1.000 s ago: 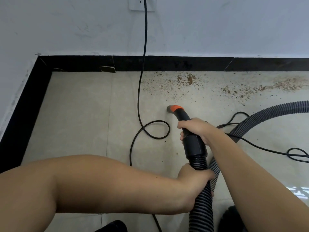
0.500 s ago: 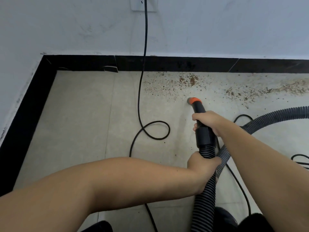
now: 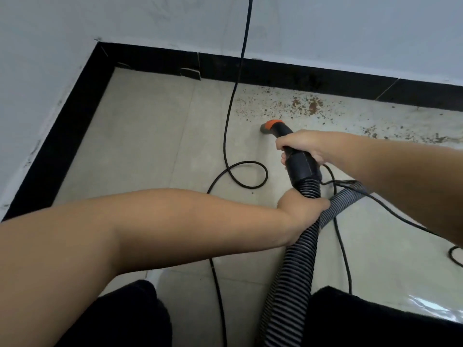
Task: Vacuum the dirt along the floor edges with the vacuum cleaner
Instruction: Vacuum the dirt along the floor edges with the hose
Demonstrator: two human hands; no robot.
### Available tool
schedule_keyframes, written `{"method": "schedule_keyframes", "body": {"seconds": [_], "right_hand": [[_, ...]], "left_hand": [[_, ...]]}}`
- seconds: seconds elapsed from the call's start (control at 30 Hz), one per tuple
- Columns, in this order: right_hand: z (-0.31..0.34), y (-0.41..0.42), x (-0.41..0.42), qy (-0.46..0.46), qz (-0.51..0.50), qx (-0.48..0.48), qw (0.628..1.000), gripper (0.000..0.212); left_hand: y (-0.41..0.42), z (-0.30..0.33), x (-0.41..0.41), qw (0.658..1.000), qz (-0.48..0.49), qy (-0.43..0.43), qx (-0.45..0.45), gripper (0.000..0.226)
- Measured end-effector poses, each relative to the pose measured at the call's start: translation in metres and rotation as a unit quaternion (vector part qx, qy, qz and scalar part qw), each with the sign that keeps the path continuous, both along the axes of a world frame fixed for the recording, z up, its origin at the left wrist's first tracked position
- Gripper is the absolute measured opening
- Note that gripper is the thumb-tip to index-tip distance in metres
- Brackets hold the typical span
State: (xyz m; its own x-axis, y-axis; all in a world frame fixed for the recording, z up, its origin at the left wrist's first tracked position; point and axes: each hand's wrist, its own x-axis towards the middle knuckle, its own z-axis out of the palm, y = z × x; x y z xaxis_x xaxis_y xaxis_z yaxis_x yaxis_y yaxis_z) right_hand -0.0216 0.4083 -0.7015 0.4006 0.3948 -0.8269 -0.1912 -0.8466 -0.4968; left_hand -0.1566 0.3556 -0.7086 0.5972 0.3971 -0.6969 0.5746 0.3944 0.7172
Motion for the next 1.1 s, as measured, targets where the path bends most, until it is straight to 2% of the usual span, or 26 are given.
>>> {"method": "schedule_keyframes", "body": {"seconds": [0.13,0.27,0.5,0.73,0.9,1.1], "right_hand": [[-0.004,-0.009,0.019,-0.021,-0.025,0.007,0.999,0.012],[-0.012,-0.003,0.016,-0.028,-0.027,0.043,0.998,0.020],[-0.007,0.025,-0.009,0.029,0.012,0.065,0.997,0.012],[-0.018,0.047,-0.036,0.015,-0.035,0.103,0.994,0.015],[-0.017,0.032,-0.026,-0.002,-0.051,0.092,0.994,0.015],[-0.010,-0.028,0.009,-0.017,-0.146,0.060,0.987,0.011]], "left_hand": [[-0.002,0.019,0.011,0.998,-0.003,0.005,-0.066,0.017],[0.003,0.022,0.009,0.996,0.003,0.035,-0.085,0.015],[0.031,0.026,0.003,0.976,0.069,0.080,-0.188,0.020],[0.053,-0.002,-0.019,0.978,0.110,0.100,-0.149,0.017],[0.043,-0.004,-0.010,0.979,0.079,0.081,-0.168,0.016],[0.008,0.006,0.016,0.977,-0.020,0.070,-0.198,0.013]]}}
